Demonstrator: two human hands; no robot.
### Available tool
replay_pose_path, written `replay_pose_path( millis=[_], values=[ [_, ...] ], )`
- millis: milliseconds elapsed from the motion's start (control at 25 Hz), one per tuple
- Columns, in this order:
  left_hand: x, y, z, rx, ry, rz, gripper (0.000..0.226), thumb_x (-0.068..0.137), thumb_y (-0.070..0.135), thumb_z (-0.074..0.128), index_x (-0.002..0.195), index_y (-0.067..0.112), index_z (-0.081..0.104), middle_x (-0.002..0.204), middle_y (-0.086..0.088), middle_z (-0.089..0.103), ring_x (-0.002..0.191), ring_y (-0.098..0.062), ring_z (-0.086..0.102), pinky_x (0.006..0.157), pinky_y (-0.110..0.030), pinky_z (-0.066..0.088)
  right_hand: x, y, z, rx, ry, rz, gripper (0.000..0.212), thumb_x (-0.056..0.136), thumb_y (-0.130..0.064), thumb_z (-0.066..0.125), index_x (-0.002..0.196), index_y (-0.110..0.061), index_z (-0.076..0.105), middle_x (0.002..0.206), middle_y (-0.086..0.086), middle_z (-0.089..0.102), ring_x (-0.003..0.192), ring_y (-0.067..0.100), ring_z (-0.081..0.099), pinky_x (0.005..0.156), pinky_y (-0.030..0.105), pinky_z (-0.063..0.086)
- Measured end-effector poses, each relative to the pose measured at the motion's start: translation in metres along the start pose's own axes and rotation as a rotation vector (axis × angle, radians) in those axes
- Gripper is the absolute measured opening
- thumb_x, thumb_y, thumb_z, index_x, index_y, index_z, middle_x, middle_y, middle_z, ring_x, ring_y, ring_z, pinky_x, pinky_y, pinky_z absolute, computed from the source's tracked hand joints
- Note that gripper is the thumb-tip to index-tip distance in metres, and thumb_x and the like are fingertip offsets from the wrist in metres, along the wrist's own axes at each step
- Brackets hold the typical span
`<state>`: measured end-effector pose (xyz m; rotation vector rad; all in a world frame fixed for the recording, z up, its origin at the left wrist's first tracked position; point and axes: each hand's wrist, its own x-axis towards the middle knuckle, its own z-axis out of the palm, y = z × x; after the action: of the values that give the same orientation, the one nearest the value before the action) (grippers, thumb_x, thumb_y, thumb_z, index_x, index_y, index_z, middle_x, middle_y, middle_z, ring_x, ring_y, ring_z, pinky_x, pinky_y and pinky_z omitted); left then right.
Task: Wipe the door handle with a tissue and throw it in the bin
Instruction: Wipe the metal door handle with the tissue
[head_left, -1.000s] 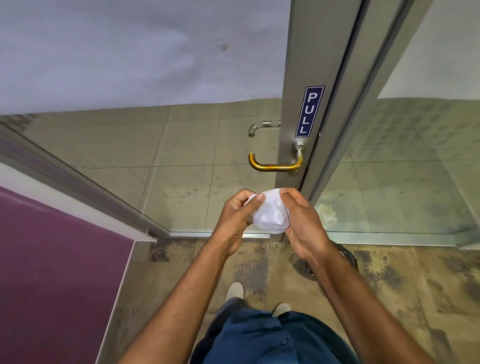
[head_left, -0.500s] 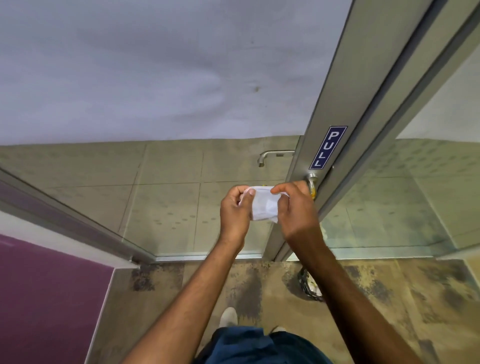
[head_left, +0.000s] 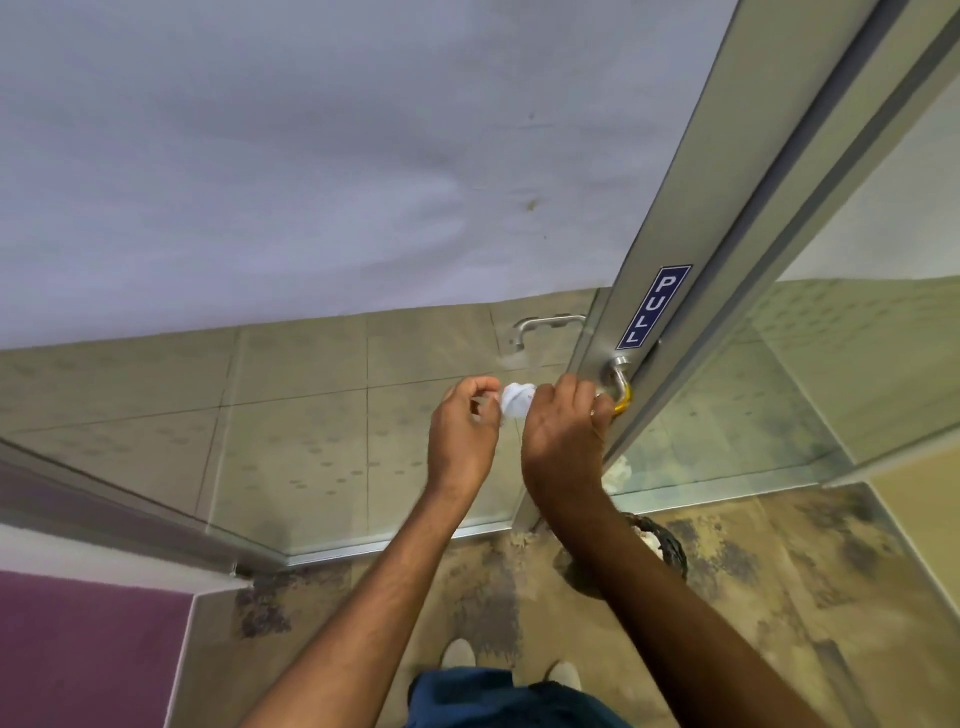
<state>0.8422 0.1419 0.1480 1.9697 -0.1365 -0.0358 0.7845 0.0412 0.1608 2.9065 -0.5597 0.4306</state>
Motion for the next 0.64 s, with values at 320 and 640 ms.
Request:
replay_pose_path(
  millis=[320,640],
  values=[
    [0.009,0.054,-0.048,0.242,0.159,0.732,0.024,0.097,0.012,0.055,0.114,0.014,0.071,0.117,0.001,0.070,0.109,-0.021,0.063,0.093,-0.033,0.048,0.022,-0.015,0.006,0.243,-0.193,0.104,0.028,0.108,-0.019,0.033,0.105,-0.006,0.058,0.092,0.014,0.066,0.091,0.032,0.063,0.093,0.047,0.039],
    [0.049,0.100,-0.068,0.501,0.322,1.169,0.029,0.089,0.004,0.064,0.116,0.012,0.070,0.156,-0.017,0.053,0.150,-0.038,0.037,0.128,-0.060,0.023,0.032,-0.012,0.010,0.126,-0.117,0.082,0.037,0.108,-0.041,0.041,0.086,-0.018,0.061,0.057,-0.001,0.050,0.052,0.024,0.056,0.091,0.046,0.041]
  ],
)
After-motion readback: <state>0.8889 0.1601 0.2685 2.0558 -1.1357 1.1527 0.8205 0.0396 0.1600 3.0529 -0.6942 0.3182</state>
